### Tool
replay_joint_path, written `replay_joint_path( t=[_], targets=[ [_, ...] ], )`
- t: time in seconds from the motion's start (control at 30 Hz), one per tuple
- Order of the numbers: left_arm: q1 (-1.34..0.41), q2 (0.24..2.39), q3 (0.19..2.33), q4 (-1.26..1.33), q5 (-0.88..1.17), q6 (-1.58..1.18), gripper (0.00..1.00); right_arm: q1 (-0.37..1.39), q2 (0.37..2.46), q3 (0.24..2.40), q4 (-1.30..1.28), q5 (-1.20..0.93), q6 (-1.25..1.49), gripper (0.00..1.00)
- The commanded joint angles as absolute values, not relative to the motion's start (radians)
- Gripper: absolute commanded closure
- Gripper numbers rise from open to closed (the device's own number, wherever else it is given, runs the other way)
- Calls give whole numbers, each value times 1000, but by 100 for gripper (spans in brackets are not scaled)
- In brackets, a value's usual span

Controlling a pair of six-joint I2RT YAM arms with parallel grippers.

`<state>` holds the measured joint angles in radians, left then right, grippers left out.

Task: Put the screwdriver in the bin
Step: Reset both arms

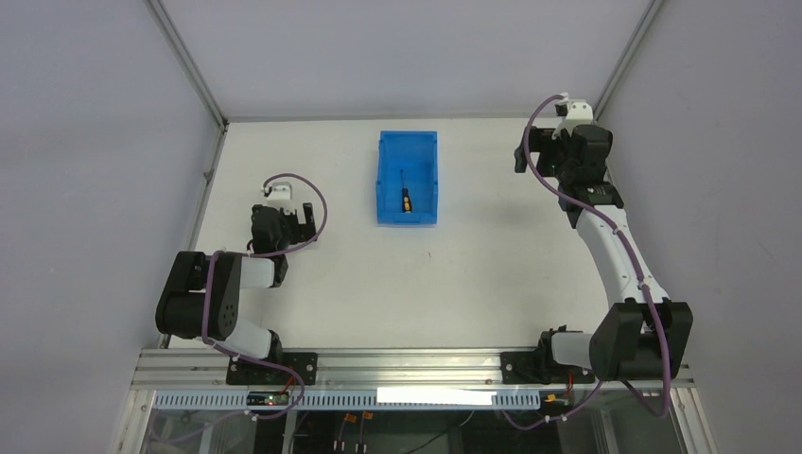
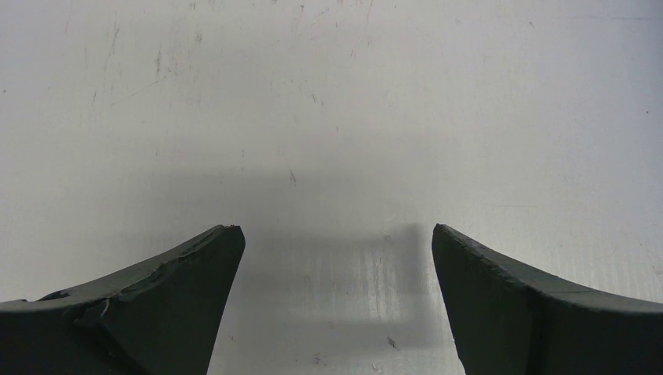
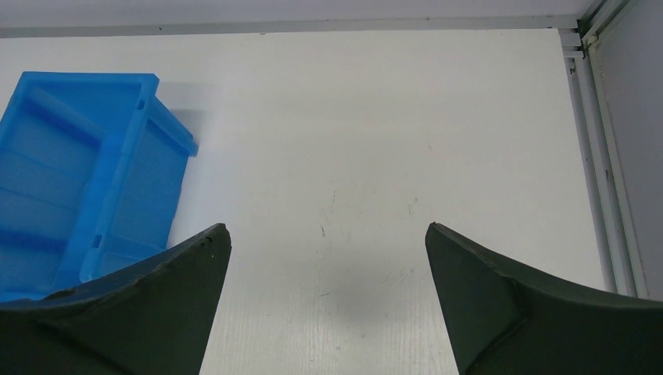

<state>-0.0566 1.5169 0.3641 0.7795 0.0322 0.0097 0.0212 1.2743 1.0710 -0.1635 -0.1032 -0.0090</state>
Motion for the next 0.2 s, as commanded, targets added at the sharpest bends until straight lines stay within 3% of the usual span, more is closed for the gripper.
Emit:
replay_joint_path(
  t=[0.0,0.17],
  targets=[
    [-44,1507,382,807,32,2,0,17,1237,1080,-112,-83,-12,1],
    [-44,1507,382,807,31,2,0,16,1236,1079,-106,-79,-8,1]
  ],
)
